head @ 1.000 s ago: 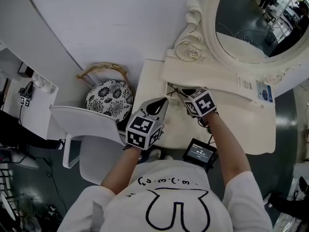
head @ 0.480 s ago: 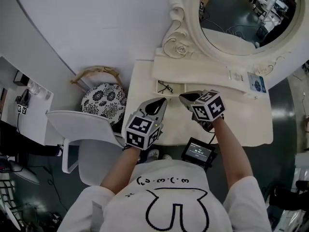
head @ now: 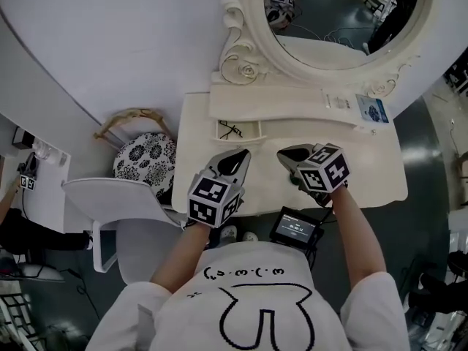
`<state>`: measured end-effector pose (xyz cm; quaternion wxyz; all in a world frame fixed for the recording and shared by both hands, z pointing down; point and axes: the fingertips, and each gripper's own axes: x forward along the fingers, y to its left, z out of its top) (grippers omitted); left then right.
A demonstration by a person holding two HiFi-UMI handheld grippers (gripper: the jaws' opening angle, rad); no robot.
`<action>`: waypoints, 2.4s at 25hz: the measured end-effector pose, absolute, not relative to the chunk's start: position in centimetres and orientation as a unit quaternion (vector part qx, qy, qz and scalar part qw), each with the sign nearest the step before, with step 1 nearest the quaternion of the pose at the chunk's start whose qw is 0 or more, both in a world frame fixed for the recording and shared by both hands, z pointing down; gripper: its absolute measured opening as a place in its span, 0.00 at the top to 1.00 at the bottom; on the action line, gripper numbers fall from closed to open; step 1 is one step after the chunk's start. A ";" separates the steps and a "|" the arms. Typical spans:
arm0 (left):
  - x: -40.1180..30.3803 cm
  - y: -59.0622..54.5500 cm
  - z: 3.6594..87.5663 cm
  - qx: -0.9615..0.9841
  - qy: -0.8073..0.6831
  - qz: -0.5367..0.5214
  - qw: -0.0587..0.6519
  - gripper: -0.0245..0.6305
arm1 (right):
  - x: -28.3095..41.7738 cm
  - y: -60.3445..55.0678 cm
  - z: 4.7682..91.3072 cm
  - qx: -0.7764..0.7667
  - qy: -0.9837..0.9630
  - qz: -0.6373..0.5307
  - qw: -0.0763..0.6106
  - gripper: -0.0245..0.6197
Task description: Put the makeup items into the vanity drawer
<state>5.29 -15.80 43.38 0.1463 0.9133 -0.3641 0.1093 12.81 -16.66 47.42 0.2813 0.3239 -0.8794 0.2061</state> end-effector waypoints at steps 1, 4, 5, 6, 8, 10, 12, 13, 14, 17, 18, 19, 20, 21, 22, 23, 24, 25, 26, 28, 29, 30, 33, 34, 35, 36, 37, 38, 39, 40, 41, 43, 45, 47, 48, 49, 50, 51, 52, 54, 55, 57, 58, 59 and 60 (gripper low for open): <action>5.7 -15.7 43.4 0.914 -0.361 0.111 0.146 0.97 | 13.6 -16.4 47.6 0.329 -0.877 0.208 0.283 0.97; 6.9 -15.4 43.5 0.918 -0.352 0.114 0.146 0.97 | 15.8 -15.5 48.1 0.340 -0.869 0.217 0.286 0.97; 7.2 -15.3 43.5 0.918 -0.349 0.115 0.146 0.97 | 16.4 -15.3 48.3 0.343 -0.867 0.220 0.287 0.97; 7.6 -15.1 43.6 0.919 -0.346 0.116 0.147 0.97 | 17.0 -15.0 48.5 0.346 -0.865 0.222 0.289 0.97; 8.3 -14.7 43.7 0.922 -0.339 0.120 0.147 0.97 | 18.0 -14.3 49.1 0.348 -0.860 0.226 0.297 0.96; 9.0 -14.3 43.9 0.924 -0.331 0.125 0.145 0.97 | 18.7 -13.6 50.2 0.340 -0.856 0.234 0.312 0.84; 9.3 -14.1 44.1 0.925 -0.326 0.130 0.144 0.97 | 19.1 -12.9 51.5 0.328 -0.849 0.245 0.333 0.65; 9.4 -14.0 44.2 0.925 -0.325 0.132 0.144 0.97 | 19.4 -12.7 52.2 0.323 -0.846 0.243 0.348 0.56; 9.4 -14.0 44.3 0.925 -0.325 0.134 0.143 0.97 | 19.8 -12.5 52.9 0.318 -0.842 0.236 0.366 0.56; 9.3 -14.1 44.4 0.925 -0.324 0.138 0.142 0.97 | 20.8 -11.9 54.6 0.293 -0.833 0.202 0.423 0.65; 9.2 -14.2 44.4 0.925 -0.325 0.139 0.142 0.97 | 21.1 -11.8 55.0 0.286 -0.830 0.192 0.438 0.78; 9.0 -14.2 44.4 0.924 -0.326 0.140 0.142 0.97 | 21.4 -11.7 55.4 0.281 -0.827 0.187 0.450 0.84; 9.0 -14.3 44.4 0.924 -0.327 0.141 0.142 0.97 | 21.5 -11.6 55.9 0.275 -0.825 0.188 0.457 0.84; 8.9 -14.3 44.5 0.923 -0.328 0.142 0.143 0.97 | 21.5 -11.6 56.2 0.269 -0.823 0.191 0.462 0.84; 8.8 -14.3 44.5 0.923 -0.328 0.144 0.143 0.97 | 21.5 -11.5 56.6 0.261 -0.822 0.193 0.468 0.84; 8.8 -14.3 44.6 0.922 -0.329 0.145 0.143 0.97 | 21.5 -11.5 57.0 0.253 -0.820 0.193 0.476 0.84; 8.8 -14.2 44.7 0.922 -0.329 0.147 0.143 0.97 | 21.5 -11.5 57.4 0.242 -0.817 0.189 0.488 0.84; 8.8 -14.2 44.8 0.922 -0.329 0.148 0.143 0.97 | 21.5 -11.5 57.9 0.231 -0.813 0.183 0.502 0.84; 8.7 -14.2 44.8 0.921 -0.330 0.149 0.144 0.97 | 21.5 -11.4 58.3 0.218 -0.808 0.175 0.518 0.84; 8.6 -14.1 45.0 0.920 -0.331 0.150 0.146 0.97 | 21.7 -11.3 59.1 0.198 -0.797 0.157 0.549 0.83; 8.5 -14.1 45.1 0.920 -0.332 0.151 0.147 0.97 | 21.8 -11.4 59.4 0.191 -0.791 0.149 0.562 0.81; 8.4 -14.2 45.1 0.919 -0.333 0.151 0.147 0.97 | 21.9 -11.5 59.7 0.187 -0.786 0.144 0.571 0.80; 7.9 -14.3 45.3 0.916 -0.339 0.152 0.149 0.97 | 21.8 -11.7 60.2 0.180 -0.784 0.153 0.573 0.78; 7.7 -14.4 45.4 0.915 -0.342 0.152 0.150 0.97 | 21.7 -11.8 60.4 0.178 -0.785 0.159 0.571 0.78; 7.5 -14.4 45.4 0.914 -0.344 0.153 0.151 0.97 | 21.7 -11.8 60.6 0.176 -0.786 0.163 0.571 0.78; 7.4 -14.4 45.5 0.913 -0.346 0.153 0.151 0.97 | 21.6 -11.7 60.8 0.172 -0.785 0.165 0.571 0.78; 7.2 -14.5 45.5 0.913 -0.347 0.153 0.152 0.97 | 21.6 -11.8 61.0 0.169 -0.784 0.165 0.574 0.78; 7.1 -14.5 45.6 0.912 -0.349 0.154 0.152 0.97 | 21.6 -11.8 61.2 0.166 -0.783 0.164 0.576 0.78; 7.0 -14.6 45.6 0.911 -0.351 0.154 0.152 0.97 | 21.7 -11.9 61.4 0.163 -0.783 0.164 0.578 0.78; 6.9 -14.7 45.6 0.910 -0.353 0.155 0.152 0.97 | 21.7 -11.9 61.5 0.160 -0.783 0.165 0.578 0.78; 6.8 -14.7 45.7 0.910 -0.354 0.155 0.153 0.97 | 21.7 -12.0 61.6 0.158 -0.785 0.169 0.575 0.78; 6.6 -14.7 45.9 0.908 -0.356 0.156 0.155 0.97 | 21.8 -12.0 61.7 0.155 -0.788 0.177 0.569 0.81; 6.5 -14.7 46.0 0.907 -0.358 0.155 0.156 0.97 | 21.9 -12.2 61.6 0.158 -0.790 0.181 0.565 0.85; 6.4 -14.7 46.0 0.907 -0.358 0.155 0.156 0.97 | 21.9 -12.3 61.5 0.160 -0.791 0.176 0.564 0.97; 6.3 -14.7 46.0 0.908 -0.358 0.154 0.156 0.97 | 21.9 -12.3 61.4 0.160 -0.791 0.174 0.564 0.97; 6.3 -14.8 45.9 0.908 -0.358 0.153 0.156 0.97 | 21.9 -12.3 61.3 0.161 -0.792 0.174 0.562 0.97; 6.3 -14.8 45.9 0.908 -0.358 0.153 0.156 0.97 | 21.9 -12.3 61.2 0.162 -0.794 0.176 0.559 0.97; 6.3 -14.8 45.9 0.908 -0.359 0.152 0.157 0.97 | 21.8 -12.3 61.1 0.164 -0.795 0.180 0.555 0.97; 6.2 -14.8 45.9 0.907 -0.359 0.151 0.157 0.97 | 21.7 -12.2 61.0 0.165 -0.797 0.185 0.551 0.97; 6.2 -14.8 45.8 0.908 -0.359 0.150 0.158 0.97 | 21.6 -12.1 60.7 0.167 -0.798 0.193 0.545 0.97; 6.3 -14.8 45.7 0.908 -0.358 0.149 0.158 0.97 | 21.6 -12.1 60.5 0.167 -0.799 0.197 0.543 0.97; 6.4 -14.6 45.6 0.910 -0.356 0.147 0.157 0.97 | 21.4 -11.9 60.1 0.169 -0.801 0.203 0.537 0.97; 6.4 -14.6 45.5 0.910 -0.355 0.146 0.156 0.97 | 21.2 -11.8 59.8 0.169 -0.803 0.205 0.534 0.97; 6.4 -14.5 45.4 0.910 -0.355 0.146 0.155 0.97 | 20.9 -11.7 59.5 0.170 -0.805 0.207 0.530 0.97; 6.4 -14.4 45.4 0.911 -0.354 0.145 0.154 0.97 | 20.7 -11.6 59.1 0.171 -0.807 0.208 0.525 0.97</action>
